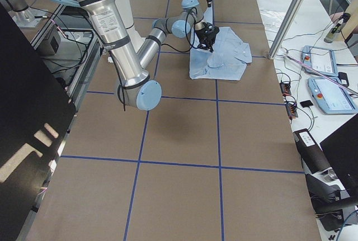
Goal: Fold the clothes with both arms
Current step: 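Lift the hem with both grippers and fold it up toward the collar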
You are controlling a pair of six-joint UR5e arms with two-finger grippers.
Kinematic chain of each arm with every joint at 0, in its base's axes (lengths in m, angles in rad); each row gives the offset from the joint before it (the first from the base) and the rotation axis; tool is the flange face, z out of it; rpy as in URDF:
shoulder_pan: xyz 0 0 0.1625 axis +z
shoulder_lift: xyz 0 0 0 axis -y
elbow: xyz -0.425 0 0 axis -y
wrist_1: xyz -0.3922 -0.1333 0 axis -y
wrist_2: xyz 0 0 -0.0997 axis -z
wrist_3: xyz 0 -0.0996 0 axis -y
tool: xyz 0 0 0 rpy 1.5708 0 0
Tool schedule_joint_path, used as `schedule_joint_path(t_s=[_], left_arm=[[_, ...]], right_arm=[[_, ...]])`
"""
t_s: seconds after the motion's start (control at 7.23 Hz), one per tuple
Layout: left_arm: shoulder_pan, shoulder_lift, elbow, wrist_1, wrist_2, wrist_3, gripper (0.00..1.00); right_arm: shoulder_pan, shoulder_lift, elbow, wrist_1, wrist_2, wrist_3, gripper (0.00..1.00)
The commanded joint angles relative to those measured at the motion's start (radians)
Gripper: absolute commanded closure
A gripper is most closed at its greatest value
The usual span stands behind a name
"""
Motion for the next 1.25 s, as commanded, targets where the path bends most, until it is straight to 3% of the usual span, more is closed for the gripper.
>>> schedule_joint_path(t_s=[0.0,0.28,0.55,1.11], left_arm=[[-0.037,-0.049,0.178,-0.135,0.001,0.001,1.00],[-0.057,-0.095,0.353,-0.276,0.003,-0.002,1.00],[-0.058,-0.149,0.499,-0.356,0.012,-0.004,1.00],[-0.054,-0.207,0.668,-0.477,0.041,-0.007,1.00]], right_arm=[[0.050,0.064,-0.171,0.101,0.002,-0.006,1.00],[0.088,0.137,-0.316,0.104,0.026,-0.028,1.00],[0.115,0.153,-0.448,0.224,0.048,-0.034,1.00],[0.121,0.201,-0.625,0.337,0.065,-0.033,1.00]])
